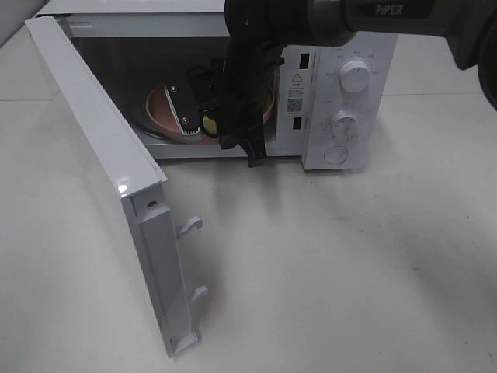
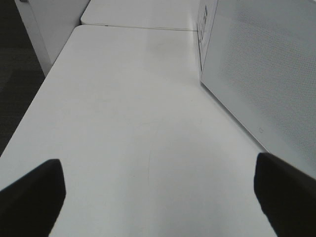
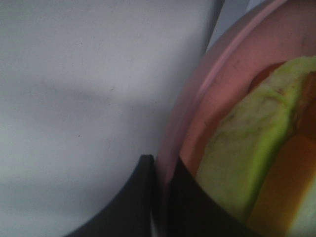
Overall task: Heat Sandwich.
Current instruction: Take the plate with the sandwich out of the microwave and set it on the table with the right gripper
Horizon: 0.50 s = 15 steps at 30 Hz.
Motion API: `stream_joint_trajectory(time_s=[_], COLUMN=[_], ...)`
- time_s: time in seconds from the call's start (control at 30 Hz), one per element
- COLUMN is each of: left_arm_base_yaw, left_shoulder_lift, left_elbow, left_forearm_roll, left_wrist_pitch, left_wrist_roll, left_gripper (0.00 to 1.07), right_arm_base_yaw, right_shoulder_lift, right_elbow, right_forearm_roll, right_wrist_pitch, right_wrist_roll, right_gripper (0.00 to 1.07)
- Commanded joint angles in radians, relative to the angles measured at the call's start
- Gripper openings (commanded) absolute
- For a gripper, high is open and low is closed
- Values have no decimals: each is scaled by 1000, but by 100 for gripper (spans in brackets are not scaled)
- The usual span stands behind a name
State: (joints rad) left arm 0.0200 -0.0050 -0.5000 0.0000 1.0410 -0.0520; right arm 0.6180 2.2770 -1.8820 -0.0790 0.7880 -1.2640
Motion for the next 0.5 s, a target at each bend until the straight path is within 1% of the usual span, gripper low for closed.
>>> stream_joint_trajectory(time_s=[0.03,0.07,0.1,0.17,0.2,0.23,0.37,0.43,0.5], left_arm_base_yaw=[2,2,2,2,2,2,2,2,2], left_shoulder_lift=[-26,-26,-26,-26,-26,-26,-26,-26,-26], left_elbow=[3,3,3,3,3,3,3,3,3], left_forearm_roll=[0,0,0,0,0,0,0,0,0], left_wrist_pitch=[-5,-5,-5,-5,-5,-5,-5,-5,-5], left_wrist_roll=[1,1,1,1,1,1,1,1,1], left_gripper=[98,98,98,98,98,98,98,98,98], right_arm_base_yaw=[-3,-3,-3,-3,-3,-3,-3,-3,-3], right_shoulder_lift=[-59,-81,-81,-104,-128,-128,-182,-192,-227], right_elbow=[21,49,49,81,114,114,179,190,230], right_forearm_roll=[21,45,45,57,57,57,64,67,86], right_wrist_pitch=[-13,-13,-13,-14,-24,-24,-31,-29,-29], right_wrist_roll=[-53,-97,-97,-129,-133,-133,-168,-178,-201], right_gripper=[0,0,0,0,0,0,0,0,0])
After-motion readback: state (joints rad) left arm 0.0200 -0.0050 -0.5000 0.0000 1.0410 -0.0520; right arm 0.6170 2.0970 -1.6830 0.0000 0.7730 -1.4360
